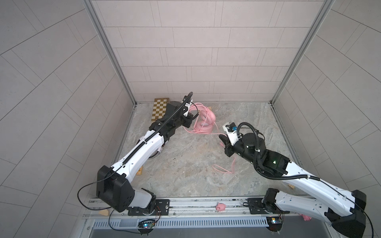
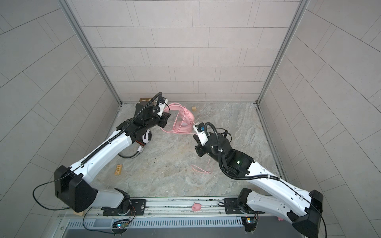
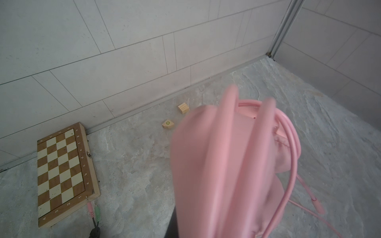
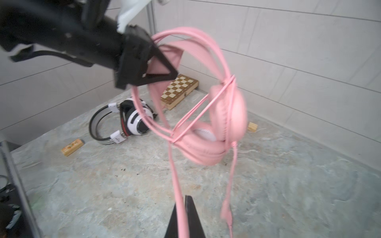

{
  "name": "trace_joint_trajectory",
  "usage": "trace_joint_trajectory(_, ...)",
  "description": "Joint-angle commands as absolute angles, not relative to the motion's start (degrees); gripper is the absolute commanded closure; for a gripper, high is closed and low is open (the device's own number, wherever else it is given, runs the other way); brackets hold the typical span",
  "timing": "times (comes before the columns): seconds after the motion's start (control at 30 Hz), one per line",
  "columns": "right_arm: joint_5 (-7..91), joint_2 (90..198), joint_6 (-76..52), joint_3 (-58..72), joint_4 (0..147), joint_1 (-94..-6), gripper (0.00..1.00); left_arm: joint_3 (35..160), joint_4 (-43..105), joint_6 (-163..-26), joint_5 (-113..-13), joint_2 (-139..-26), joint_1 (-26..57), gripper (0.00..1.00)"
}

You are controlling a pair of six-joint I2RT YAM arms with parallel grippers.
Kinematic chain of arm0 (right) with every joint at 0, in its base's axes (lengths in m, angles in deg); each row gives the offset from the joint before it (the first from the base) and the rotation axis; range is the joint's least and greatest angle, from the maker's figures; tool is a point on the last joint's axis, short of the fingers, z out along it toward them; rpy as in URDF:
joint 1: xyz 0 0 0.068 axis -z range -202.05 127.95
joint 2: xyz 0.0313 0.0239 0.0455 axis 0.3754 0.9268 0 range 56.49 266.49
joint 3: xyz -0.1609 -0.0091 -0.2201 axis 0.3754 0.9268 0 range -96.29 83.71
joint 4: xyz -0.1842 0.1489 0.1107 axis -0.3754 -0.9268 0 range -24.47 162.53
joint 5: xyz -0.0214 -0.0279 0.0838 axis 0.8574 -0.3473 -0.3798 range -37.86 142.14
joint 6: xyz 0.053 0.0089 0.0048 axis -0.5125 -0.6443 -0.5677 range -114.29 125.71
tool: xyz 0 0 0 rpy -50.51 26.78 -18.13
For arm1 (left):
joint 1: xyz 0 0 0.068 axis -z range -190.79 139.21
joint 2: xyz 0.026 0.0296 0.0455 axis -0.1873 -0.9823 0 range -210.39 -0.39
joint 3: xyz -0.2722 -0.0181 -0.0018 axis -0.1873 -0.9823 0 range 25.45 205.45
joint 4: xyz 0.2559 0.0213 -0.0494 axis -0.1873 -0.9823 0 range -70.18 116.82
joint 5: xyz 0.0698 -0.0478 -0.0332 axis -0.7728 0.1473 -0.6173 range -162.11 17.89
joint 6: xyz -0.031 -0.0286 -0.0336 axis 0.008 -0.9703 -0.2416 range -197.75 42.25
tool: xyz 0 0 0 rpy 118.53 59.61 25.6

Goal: Wrap the headphones

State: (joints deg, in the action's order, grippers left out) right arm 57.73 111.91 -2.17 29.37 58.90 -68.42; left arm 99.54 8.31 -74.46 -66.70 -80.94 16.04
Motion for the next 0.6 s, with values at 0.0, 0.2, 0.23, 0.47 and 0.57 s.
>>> trace_joint_trajectory(0.0,56.8,112.6,0.6,25.3,54.2,-63.2,0.97,103.0,-0.7,-68.7,-66.0,-77.9,16.5,1.0)
trace_joint_trajectory(0.2,56.3,115.8,1.5,20.5,53.8,-57.1,0.96,105.7,-15.9,-65.3,-56.4,-77.1,19.9,1.0)
trace_joint_trajectory(0.23,56.9,116.5,2.2,19.8,53.8,-56.9,0.96,105.9,-17.8,-65.3,-54.2,-77.1,20.5,1.0)
trace_joint_trajectory(0.47,56.8,121.4,3.2,18.2,57.3,-53.9,0.93,104.7,-21.0,-68.2,-37.5,-74.6,21.7,1.0)
trace_joint_trajectory(0.57,56.7,123.1,3.2,19.2,60.8,-52.9,0.9,105.6,-21.3,-69.3,-35.6,-74.0,21.7,1.0)
